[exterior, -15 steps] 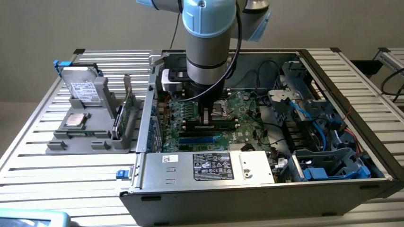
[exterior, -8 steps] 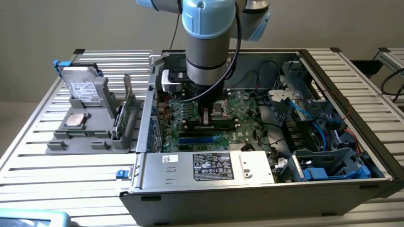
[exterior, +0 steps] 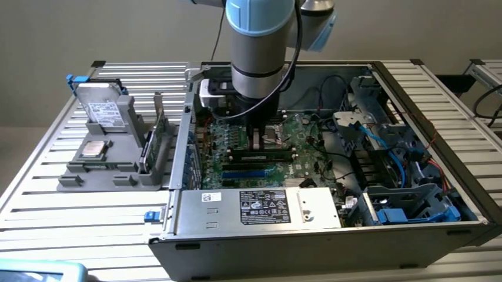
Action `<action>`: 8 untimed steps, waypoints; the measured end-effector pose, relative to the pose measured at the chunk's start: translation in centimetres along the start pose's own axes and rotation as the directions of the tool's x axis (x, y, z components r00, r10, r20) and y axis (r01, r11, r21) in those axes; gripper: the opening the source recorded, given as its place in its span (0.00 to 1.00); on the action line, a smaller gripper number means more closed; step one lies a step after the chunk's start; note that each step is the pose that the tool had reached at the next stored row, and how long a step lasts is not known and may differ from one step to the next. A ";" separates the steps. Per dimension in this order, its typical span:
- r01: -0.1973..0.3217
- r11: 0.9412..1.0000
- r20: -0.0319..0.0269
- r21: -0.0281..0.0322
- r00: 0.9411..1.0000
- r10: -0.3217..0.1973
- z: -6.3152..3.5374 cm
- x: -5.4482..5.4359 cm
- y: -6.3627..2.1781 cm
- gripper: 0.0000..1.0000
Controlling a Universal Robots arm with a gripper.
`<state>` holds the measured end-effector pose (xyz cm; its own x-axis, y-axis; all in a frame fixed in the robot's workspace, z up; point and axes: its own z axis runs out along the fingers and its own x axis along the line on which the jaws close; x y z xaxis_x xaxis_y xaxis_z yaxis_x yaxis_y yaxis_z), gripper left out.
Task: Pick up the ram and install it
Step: 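Press down the ram until it locks into place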
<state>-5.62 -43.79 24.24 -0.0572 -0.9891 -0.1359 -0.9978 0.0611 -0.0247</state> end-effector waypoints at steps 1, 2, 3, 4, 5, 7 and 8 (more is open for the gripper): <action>0.000 1.000 0.000 -0.001 1.000 0.000 -0.43 -0.1 -0.06 0.11; 0.000 1.000 0.000 -0.002 1.000 0.000 -0.87 -0.1 -0.13 0.11; 0.000 1.000 0.000 -0.003 1.000 0.000 -1.31 -0.2 -0.21 0.11; -0.001 1.000 0.000 -0.004 1.000 0.001 -1.80 -0.3 -0.30 0.11; -0.001 1.000 0.000 -0.005 1.000 0.001 -2.24 -0.3 -0.42 0.11; -0.001 1.000 -0.001 -0.008 1.000 0.001 -2.96 -0.4 -0.88 0.11; -0.001 1.000 -0.001 -0.009 1.000 0.001 -3.12 -0.5 -1.15 0.11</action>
<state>-4.55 -43.82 27.42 -0.0583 -0.9891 -0.1354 -0.9980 0.0610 -0.0155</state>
